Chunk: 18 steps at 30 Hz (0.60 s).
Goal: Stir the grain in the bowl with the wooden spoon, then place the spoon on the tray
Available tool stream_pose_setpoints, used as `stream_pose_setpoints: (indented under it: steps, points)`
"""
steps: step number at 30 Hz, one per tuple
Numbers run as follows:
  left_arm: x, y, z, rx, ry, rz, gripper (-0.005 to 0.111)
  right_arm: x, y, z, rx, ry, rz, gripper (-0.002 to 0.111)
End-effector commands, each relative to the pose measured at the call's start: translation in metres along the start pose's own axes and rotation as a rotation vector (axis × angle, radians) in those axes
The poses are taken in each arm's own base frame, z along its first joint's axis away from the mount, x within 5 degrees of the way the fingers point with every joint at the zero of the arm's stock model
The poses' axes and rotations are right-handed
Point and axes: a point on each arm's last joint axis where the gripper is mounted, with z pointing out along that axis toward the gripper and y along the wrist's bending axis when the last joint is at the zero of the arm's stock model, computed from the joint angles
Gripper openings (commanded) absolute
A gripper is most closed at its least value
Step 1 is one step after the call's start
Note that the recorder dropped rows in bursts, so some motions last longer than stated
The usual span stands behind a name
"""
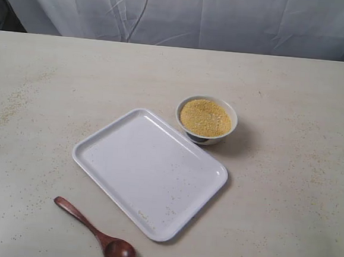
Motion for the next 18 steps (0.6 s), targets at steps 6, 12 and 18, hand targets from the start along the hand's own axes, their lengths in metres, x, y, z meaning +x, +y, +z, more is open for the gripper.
stream_pose_setpoints:
  steps: [6, 12, 18]
  points:
    - [0.001, 0.0, 0.0, 0.0, -0.006, -0.006, 0.0, 0.0, 0.0, 0.0, 0.004, -0.019, 0.003, -0.001]
    - [0.001, 0.0, 0.0, 0.0, -0.006, -0.006, 0.0, -0.008, 0.0, 0.0, 0.004, -0.108, 0.002, -0.001]
    - [0.001, 0.0, 0.0, 0.0, -0.006, -0.006, 0.0, -0.041, 0.0, -0.011, 0.004, -0.488, 0.002, -0.001]
